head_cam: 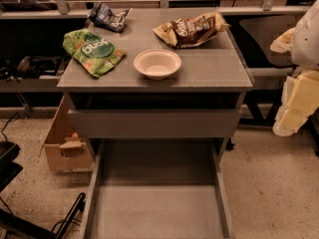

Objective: Place brown chip bag into middle drawer

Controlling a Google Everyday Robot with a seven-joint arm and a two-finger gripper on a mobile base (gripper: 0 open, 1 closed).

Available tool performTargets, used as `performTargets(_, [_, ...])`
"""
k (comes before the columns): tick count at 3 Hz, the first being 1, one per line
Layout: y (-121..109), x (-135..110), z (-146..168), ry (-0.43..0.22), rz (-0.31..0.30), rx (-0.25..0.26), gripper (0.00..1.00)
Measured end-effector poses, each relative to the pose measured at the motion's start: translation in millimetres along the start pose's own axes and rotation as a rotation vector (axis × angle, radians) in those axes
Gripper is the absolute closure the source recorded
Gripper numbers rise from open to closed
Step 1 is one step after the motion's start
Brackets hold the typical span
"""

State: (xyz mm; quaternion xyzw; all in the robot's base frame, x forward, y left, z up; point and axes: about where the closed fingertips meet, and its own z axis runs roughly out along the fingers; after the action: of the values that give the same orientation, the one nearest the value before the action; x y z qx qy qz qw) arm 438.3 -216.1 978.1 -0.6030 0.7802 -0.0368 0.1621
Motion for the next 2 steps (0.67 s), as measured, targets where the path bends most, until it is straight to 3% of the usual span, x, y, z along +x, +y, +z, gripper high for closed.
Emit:
performTargets(1, [-2,-2,1,-0.009,-0.005,0.005,0.00])
performTargets(2, [-35,-34,20,-0.125,-0.071,0.070,0.00])
